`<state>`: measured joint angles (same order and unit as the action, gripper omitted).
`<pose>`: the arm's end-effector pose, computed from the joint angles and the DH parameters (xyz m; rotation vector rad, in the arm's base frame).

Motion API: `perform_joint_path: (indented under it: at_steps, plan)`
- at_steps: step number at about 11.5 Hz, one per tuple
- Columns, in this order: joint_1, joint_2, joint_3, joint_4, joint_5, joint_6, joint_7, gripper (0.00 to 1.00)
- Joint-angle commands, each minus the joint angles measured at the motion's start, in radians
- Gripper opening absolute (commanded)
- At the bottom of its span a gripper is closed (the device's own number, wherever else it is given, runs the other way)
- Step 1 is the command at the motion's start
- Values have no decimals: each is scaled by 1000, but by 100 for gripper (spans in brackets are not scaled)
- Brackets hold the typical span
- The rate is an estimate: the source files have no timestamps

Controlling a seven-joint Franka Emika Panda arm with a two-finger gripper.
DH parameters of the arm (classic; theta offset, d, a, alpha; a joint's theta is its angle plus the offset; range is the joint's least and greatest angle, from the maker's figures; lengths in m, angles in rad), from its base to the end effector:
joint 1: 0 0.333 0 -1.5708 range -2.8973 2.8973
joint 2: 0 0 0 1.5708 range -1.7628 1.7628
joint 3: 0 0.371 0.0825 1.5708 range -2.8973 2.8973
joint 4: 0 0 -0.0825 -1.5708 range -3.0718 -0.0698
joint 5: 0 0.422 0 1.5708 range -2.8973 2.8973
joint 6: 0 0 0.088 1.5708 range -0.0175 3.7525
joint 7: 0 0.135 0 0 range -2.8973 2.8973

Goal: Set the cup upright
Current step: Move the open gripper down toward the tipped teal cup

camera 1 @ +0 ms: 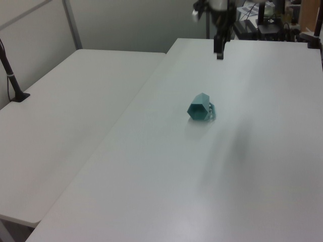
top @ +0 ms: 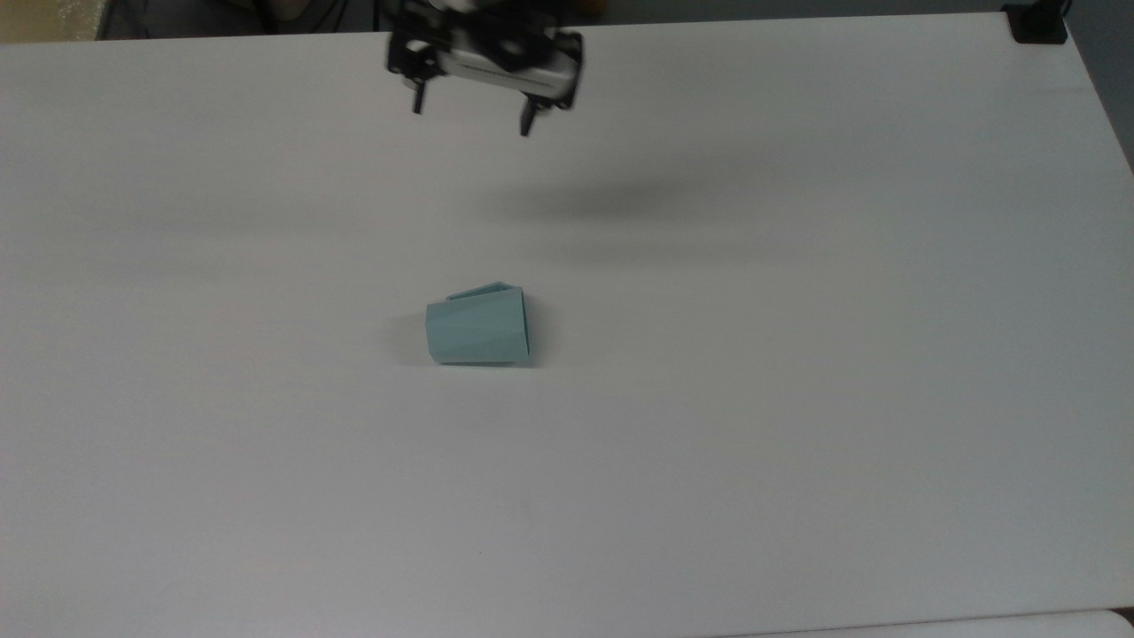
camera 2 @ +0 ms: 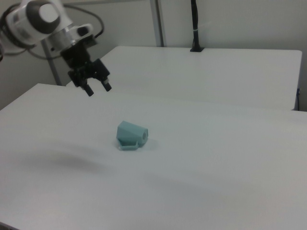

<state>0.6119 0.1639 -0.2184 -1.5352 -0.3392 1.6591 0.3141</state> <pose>0.6157 0.2216 0.5860 2.7716 0.1638 0.1340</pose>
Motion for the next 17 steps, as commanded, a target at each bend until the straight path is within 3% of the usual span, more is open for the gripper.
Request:
perform_joint_path:
  at_steps: [1,3,8,12,15,17]
  plan:
    - [147,135,-10,26,-232,-10,192,100]
    - [177,180,-6,12,-331,-9,221,100]
    - [170,284,42,12,-342,91,261,100]
    - [158,382,70,10,-493,94,382,100]
    - [108,430,128,0,-636,94,425,100]
    - [92,448,128,-20,-691,123,448,100]
